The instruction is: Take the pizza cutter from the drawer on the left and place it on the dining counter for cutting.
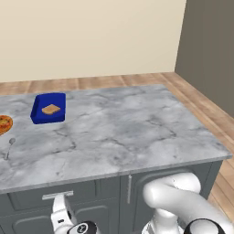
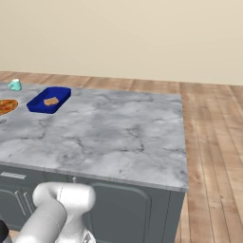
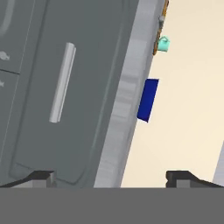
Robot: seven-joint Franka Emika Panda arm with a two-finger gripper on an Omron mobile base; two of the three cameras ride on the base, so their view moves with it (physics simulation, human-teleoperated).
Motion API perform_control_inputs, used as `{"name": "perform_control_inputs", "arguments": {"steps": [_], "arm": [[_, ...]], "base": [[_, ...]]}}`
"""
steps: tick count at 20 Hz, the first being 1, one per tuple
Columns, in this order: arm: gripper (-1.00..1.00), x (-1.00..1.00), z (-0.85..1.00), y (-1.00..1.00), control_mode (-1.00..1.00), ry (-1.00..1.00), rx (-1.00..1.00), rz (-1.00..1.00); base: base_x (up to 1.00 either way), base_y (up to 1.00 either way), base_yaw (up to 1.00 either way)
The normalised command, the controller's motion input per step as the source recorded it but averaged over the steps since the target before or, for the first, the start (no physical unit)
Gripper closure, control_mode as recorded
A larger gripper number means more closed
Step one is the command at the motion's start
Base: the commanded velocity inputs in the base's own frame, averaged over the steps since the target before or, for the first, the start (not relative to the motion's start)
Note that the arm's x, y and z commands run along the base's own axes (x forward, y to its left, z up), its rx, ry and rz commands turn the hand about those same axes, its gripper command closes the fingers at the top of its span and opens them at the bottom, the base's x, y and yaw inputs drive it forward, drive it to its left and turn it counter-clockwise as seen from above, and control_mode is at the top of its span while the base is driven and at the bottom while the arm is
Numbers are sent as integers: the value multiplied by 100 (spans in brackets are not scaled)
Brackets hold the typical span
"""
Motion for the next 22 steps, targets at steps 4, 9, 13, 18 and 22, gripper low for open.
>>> {"name": "perform_control_inputs", "arguments": {"steps": [4, 9, 13, 18, 22], "arm": [[-100, 0, -16, 12, -100, -13, 0, 1], [-100, 18, -10, 6, -100, -7, 2, 0], [-100, 33, -18, 19, -100, 0, 2, 0], [-100, 31, -26, 28, -100, 0, 3, 0], [-100, 24, -34, 23, -100, 0, 2, 0]], "base": [[0, 0, 0], [0, 0, 0], [0, 0, 0], [0, 0, 0], [0, 0, 0]]}}
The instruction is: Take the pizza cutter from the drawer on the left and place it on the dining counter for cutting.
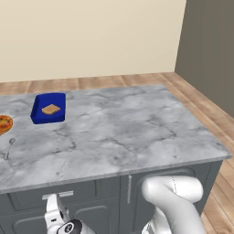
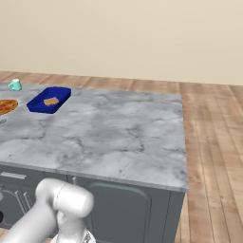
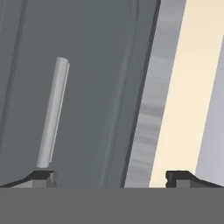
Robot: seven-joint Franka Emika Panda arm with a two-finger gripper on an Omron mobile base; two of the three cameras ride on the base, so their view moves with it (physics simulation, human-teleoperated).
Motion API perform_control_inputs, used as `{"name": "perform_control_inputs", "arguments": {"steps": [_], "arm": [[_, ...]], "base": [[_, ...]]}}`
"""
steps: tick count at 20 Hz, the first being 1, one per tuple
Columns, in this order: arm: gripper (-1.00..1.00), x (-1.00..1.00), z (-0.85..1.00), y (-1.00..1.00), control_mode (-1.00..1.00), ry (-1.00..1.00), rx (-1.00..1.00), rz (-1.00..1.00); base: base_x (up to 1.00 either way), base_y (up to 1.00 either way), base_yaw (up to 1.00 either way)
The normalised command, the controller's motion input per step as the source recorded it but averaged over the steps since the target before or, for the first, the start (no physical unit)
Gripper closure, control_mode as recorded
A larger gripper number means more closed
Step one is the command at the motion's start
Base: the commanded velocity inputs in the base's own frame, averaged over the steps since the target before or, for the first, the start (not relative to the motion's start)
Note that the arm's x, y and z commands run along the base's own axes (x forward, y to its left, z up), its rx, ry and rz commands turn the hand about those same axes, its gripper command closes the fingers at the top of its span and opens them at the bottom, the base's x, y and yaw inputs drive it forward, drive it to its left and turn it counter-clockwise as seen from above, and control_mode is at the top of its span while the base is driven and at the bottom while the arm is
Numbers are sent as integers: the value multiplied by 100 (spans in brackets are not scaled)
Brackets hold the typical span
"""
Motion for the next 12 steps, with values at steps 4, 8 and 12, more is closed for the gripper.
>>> {"name": "perform_control_inputs", "arguments": {"steps": [4, 8, 12], "arm": [[-100, 21, -39, 21, -100, 0, 0, 0], [-100, 16, -10, 7, -100, -1, 2, 0], [-100, 27, -14, 0, -100, 0, 1, 0]], "base": [[0, 0, 0], [0, 0, 0], [0, 0, 0]]}}
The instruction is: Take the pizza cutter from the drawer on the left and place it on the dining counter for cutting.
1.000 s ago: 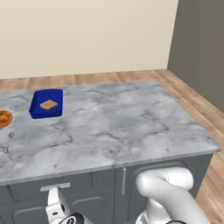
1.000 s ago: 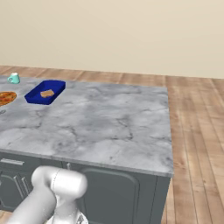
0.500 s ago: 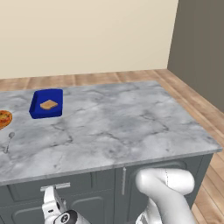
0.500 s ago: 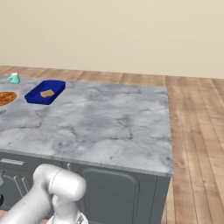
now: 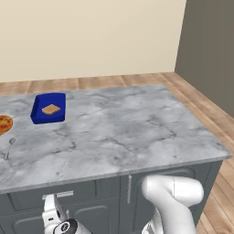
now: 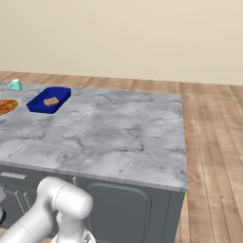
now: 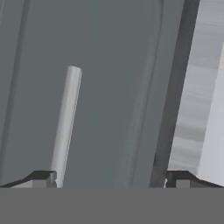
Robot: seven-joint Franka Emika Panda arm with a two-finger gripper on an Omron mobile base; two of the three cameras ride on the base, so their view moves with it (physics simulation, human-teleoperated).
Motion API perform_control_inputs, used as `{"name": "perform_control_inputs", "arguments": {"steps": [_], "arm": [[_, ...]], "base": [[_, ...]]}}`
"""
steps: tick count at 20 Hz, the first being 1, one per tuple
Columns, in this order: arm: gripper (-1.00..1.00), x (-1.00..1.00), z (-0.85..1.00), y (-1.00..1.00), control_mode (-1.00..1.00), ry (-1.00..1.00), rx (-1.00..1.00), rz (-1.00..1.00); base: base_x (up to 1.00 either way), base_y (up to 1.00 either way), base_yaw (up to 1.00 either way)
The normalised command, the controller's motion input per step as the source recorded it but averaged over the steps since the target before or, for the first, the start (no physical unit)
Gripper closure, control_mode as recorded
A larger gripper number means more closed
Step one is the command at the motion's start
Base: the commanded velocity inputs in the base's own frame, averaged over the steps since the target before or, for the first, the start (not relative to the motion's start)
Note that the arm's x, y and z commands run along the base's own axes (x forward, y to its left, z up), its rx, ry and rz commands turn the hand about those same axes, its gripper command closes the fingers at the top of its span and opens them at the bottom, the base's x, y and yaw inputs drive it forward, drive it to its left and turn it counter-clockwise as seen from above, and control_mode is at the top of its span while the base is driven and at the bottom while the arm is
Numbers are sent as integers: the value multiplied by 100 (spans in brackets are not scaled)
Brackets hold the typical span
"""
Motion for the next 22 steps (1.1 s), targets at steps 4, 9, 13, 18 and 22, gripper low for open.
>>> {"name": "perform_control_inputs", "arguments": {"steps": [4, 9, 13, 18, 22], "arm": [[-100, 17, -24, 0, -100, 0, 2, 0], [-100, 16, -39, 0, -100, -1, 0, 0], [-100, 19, -30, 0, -100, -5, 0, 0], [-100, 22, -24, 0, -100, -6, 0, 0], [-100, 24, -18, 0, -100, -6, 0, 0]], "base": [[0, 0, 0], [0, 0, 0], [0, 0, 0], [0, 0, 0], [0, 0, 0]]}}
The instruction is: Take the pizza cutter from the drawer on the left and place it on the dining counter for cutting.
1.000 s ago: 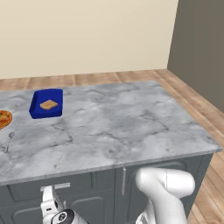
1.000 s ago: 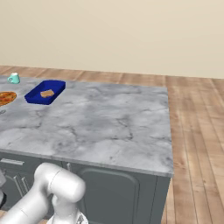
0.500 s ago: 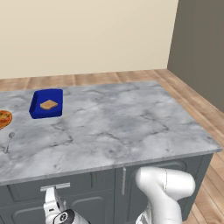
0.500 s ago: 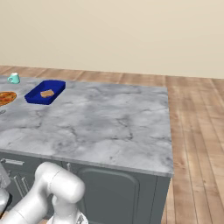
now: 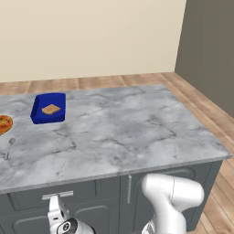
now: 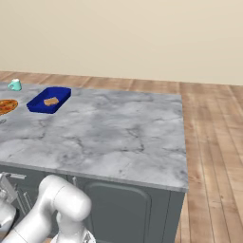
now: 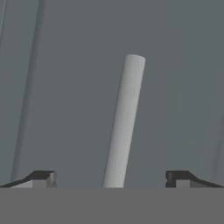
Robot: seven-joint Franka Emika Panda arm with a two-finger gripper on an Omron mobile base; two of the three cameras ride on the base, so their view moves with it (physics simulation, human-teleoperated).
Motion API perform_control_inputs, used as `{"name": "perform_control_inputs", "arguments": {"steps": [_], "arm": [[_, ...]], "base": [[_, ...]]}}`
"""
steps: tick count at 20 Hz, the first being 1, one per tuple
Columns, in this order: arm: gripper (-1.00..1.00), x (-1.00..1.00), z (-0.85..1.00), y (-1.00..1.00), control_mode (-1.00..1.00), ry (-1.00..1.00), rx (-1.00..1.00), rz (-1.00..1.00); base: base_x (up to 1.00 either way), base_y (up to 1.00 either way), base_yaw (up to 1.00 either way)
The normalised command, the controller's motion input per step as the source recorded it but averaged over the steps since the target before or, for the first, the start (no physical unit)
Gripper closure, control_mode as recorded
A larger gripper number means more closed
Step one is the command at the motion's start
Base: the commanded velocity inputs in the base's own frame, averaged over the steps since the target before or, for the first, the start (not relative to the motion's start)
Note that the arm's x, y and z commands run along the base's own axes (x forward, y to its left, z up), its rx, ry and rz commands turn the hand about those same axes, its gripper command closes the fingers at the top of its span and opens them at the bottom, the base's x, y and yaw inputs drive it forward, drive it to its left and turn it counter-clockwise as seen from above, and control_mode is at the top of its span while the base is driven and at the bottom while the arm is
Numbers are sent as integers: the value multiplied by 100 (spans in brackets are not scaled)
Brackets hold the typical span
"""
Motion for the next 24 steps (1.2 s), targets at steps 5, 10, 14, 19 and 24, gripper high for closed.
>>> {"name": "perform_control_inputs", "arguments": {"steps": [5, 10, 14, 19, 24], "arm": [[-100, 20, -11, 1, -100, -3, 0, 0], [-100, 17, 0, 1, -100, -1, 1, 0], [-100, 23, -1, 0, -100, -1, 0, 0], [-100, 7, -4, 0, -100, -1, 0, 0], [-100, 0, -1, 0, -100, -1, 0, 0]], "base": [[0, 0, 0], [0, 0, 0], [0, 0, 0], [0, 0, 0], [0, 0, 0]]}}
